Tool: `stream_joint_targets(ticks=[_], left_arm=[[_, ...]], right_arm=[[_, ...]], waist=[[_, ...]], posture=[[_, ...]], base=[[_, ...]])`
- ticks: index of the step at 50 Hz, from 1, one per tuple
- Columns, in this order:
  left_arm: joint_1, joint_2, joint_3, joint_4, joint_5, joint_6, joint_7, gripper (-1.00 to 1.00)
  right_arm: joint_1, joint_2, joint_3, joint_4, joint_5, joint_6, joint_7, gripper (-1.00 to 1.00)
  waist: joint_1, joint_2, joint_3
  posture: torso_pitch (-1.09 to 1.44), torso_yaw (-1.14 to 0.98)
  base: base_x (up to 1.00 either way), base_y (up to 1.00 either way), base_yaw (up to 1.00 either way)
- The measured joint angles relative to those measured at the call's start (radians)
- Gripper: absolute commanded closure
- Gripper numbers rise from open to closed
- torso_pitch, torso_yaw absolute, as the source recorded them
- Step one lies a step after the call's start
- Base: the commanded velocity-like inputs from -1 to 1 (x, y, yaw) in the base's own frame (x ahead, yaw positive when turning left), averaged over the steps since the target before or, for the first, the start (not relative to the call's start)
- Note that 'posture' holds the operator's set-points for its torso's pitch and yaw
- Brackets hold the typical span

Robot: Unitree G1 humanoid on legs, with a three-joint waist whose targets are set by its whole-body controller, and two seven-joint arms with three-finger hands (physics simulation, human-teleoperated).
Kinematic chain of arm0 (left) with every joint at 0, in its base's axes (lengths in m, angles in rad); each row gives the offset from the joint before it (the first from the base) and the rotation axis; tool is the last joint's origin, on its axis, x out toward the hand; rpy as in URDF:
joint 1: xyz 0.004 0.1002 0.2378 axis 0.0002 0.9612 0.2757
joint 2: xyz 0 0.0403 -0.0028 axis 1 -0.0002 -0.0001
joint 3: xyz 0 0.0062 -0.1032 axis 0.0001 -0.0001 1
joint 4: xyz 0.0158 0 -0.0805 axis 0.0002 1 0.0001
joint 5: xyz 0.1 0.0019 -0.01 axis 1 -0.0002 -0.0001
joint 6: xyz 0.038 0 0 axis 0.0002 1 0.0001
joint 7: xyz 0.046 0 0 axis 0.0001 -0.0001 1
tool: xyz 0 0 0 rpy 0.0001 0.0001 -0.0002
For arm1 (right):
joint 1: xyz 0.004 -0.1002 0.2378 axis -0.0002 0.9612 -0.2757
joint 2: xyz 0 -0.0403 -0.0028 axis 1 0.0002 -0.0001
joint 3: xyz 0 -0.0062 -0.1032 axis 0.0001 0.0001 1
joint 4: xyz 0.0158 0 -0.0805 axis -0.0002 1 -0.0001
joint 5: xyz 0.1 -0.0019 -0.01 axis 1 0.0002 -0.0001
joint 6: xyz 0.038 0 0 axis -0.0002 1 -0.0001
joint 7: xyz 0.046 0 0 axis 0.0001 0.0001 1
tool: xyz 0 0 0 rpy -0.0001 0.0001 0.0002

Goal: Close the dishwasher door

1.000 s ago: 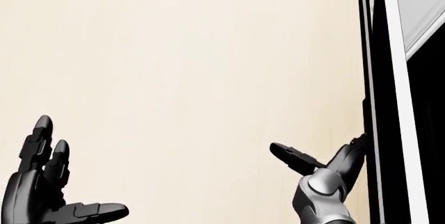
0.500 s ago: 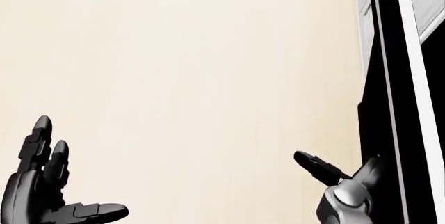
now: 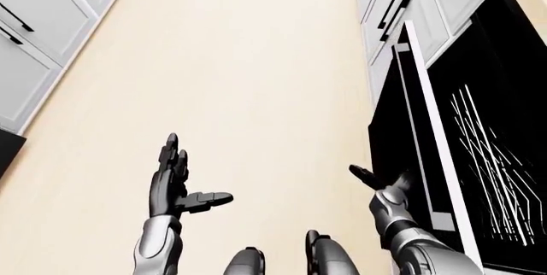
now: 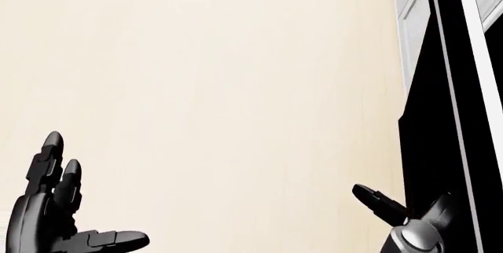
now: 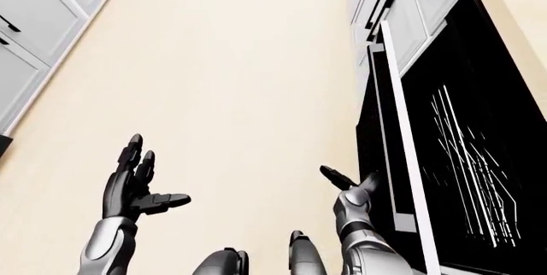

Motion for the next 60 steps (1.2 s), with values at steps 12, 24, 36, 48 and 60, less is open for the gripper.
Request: stream_joint_targets(ticks=[12, 24, 36, 48, 60], left_arm=[[0.0, -0.002, -0.008, 0.001, 0.006, -0.002, 0.004, -1.0], [0.001, -0.003, -0.008, 0.001, 0.01, -0.005, 0.006, -1.0], [0.0, -0.005, -0.015, 0.009, 0.016, -0.012, 0.009, -1.0], [-0.006, -0.008, -0.029, 0.027, 0.03, -0.021, 0.016, -1.0], [-0.008, -0.012, -0.043, 0.028, 0.042, -0.025, 0.019, -1.0]], right_arm=[[0.008, -0.036, 0.002, -0.005, 0.021, 0.006, 0.02, -1.0], [0.019, -0.087, 0.001, -0.012, 0.054, 0.01, 0.041, -1.0], [0.045, -0.137, -0.003, -0.022, 0.094, 0.001, 0.062, -1.0], [0.097, -0.202, -0.016, -0.027, 0.146, -0.015, 0.084, -1.0], [0.135, -0.247, -0.027, -0.025, 0.187, -0.015, 0.09, -1.0]], waist=[[0.003, -0.002, 0.001], [0.008, -0.003, 0.003], [0.012, -0.004, 0.007], [0.008, -0.01, 0.011], [-0.008, -0.025, 0.017]], posture=[[0.57, 0.0], [0.57, 0.0], [0.57, 0.0], [0.57, 0.0], [0.57, 0.0]], base=[[0.0, 0.0, 0.0], [0.0, 0.0, 0.0], [0.0, 0.0, 0.0], [0.0, 0.0, 0.0], [0.0, 0.0, 0.0]])
